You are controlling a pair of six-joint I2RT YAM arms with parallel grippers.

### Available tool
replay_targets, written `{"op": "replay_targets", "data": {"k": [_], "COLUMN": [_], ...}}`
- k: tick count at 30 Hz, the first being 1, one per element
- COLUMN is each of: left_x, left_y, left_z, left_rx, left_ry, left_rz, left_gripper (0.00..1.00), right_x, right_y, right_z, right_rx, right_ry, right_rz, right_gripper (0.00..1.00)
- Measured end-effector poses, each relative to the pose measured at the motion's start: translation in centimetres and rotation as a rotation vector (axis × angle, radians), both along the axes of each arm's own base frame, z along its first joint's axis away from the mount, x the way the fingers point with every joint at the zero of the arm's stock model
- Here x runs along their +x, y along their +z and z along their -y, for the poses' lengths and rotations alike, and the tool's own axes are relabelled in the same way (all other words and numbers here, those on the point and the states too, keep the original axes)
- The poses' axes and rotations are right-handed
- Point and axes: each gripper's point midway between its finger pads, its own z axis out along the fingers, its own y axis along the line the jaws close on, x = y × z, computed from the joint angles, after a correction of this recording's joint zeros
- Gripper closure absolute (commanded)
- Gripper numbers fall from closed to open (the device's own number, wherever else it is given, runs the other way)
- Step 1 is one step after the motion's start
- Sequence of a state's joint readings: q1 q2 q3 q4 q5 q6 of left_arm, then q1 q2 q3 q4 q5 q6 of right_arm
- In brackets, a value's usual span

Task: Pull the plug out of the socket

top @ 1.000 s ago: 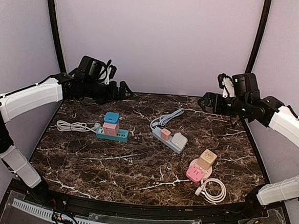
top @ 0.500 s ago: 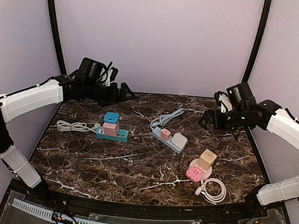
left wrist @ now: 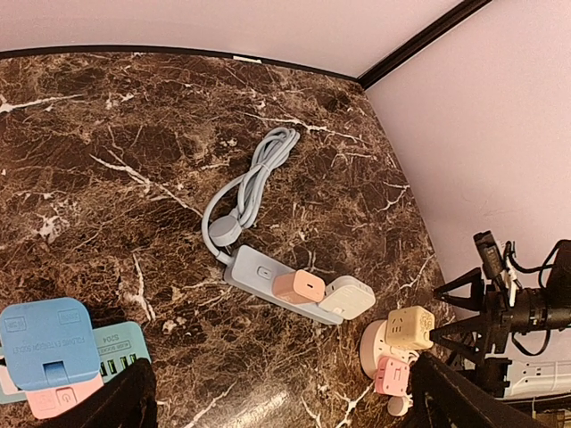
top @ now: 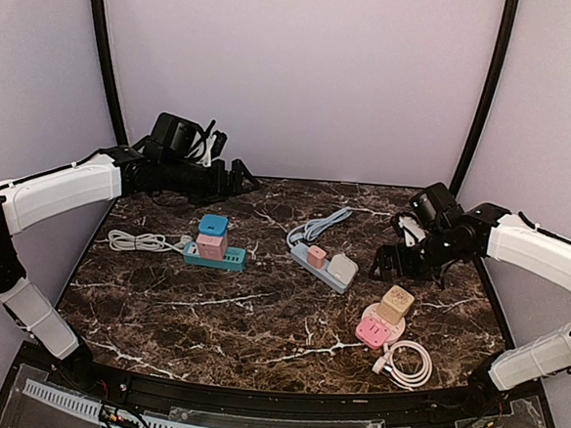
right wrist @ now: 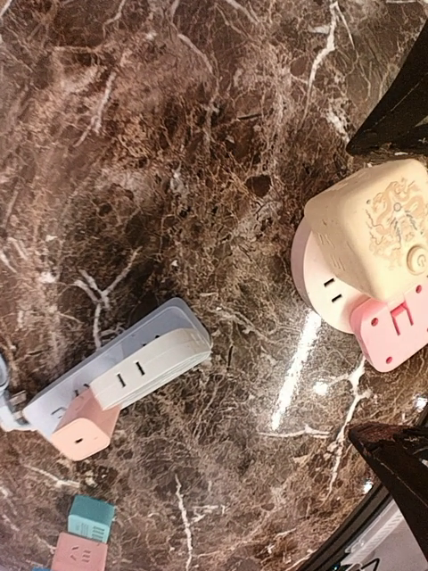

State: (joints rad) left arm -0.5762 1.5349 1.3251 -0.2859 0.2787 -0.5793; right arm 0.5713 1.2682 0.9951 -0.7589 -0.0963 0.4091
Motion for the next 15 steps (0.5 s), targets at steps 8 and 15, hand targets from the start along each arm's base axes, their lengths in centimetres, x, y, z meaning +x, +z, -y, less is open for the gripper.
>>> {"op": "replay_targets", "data": {"k": [8, 15], "left_x": [0.0, -0.2], "left_y": [0.0, 0.0], "left_z": [0.0, 0.2], "left_rx": [-0.002, -0.006], "left_ry": [-0.003, -0.011], "left_rz": [-0.001, -0.005], "left_gripper": [0.01, 0.01], "right_x": [-1.0, -1.2], "right_y": [-4.3, -5.6], "right_z": [-0.3, -0.1], "right_rx": [-0.114, -0.171], "right_ry": [-0.007, -0.022], "right_rz": [-0.096, -0.105], "right_gripper": [0.01, 0.03]}}
